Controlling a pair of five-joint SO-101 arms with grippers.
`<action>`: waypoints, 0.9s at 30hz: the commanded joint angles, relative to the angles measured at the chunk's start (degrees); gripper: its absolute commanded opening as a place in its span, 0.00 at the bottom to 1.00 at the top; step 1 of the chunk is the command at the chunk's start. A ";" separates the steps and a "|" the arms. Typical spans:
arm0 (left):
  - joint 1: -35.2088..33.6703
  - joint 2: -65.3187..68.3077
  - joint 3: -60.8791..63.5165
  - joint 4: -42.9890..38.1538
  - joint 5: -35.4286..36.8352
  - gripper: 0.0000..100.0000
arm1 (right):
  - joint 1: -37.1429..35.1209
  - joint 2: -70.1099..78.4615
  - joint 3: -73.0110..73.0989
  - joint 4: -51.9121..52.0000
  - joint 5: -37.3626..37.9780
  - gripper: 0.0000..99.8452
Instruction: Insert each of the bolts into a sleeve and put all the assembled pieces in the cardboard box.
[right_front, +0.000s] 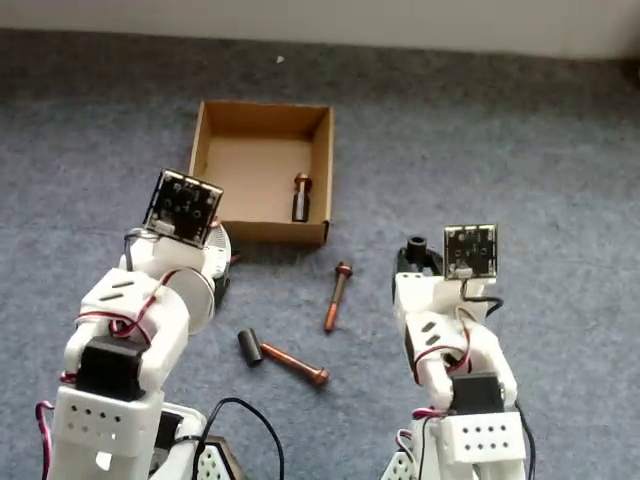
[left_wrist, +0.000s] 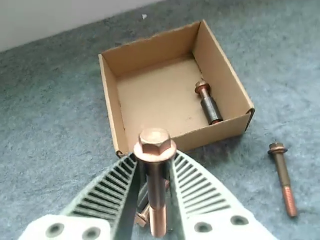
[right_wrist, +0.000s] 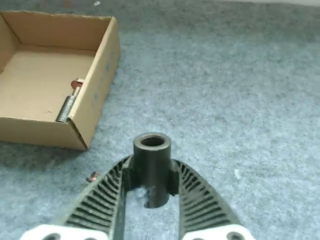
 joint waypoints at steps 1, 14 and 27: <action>1.71 -6.90 2.07 -3.08 4.75 0.01 | -2.68 -9.10 0.66 2.59 0.44 0.01; 6.20 -36.18 22.11 -11.08 5.80 0.01 | -14.11 -19.82 1.27 9.54 0.44 0.01; 12.97 -35.03 16.75 -14.42 6.42 0.01 | -30.02 -19.82 1.45 9.36 2.73 0.01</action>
